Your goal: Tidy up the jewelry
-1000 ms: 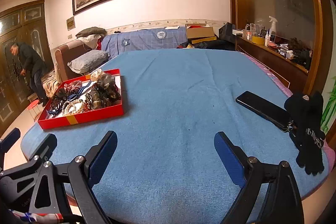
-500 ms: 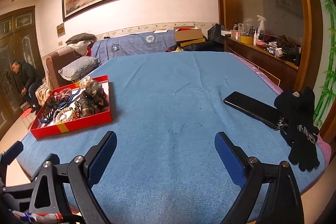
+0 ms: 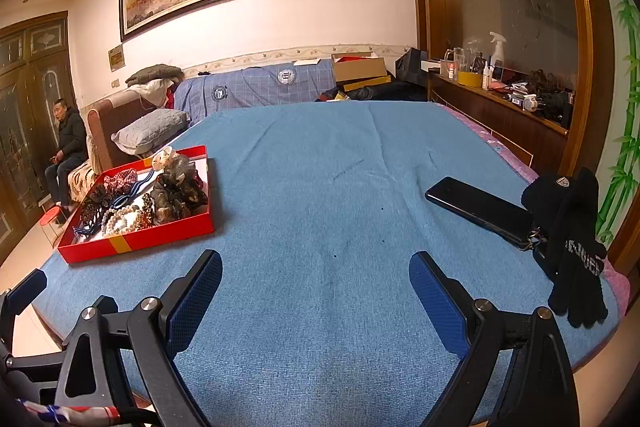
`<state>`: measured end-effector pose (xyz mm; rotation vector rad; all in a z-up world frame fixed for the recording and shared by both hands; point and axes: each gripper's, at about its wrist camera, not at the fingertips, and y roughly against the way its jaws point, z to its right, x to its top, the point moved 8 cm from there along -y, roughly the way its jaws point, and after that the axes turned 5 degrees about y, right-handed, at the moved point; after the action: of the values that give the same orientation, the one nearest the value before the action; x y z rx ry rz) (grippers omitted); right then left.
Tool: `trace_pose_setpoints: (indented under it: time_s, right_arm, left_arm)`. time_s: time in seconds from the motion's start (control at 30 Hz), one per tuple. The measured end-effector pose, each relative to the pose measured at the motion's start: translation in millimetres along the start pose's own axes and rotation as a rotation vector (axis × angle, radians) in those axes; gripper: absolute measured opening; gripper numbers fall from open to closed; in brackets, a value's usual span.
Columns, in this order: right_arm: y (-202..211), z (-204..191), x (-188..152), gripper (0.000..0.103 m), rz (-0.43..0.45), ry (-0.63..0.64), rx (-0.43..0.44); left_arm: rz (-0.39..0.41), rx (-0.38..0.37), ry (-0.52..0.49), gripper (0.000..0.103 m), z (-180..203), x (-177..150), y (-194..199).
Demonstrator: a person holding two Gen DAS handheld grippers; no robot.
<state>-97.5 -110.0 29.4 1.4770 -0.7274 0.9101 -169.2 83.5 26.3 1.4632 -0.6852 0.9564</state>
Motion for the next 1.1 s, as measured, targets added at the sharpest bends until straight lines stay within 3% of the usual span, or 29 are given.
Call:
trace_pose_setpoints:
  time_s: [1.1]
  right_arm:
    - [0.2,3.5,4.2,0.097,0.007,0.004,-0.001]
  left_arm:
    - [0.000,0.001,0.002,0.103,-1.8,0.2,0.6]
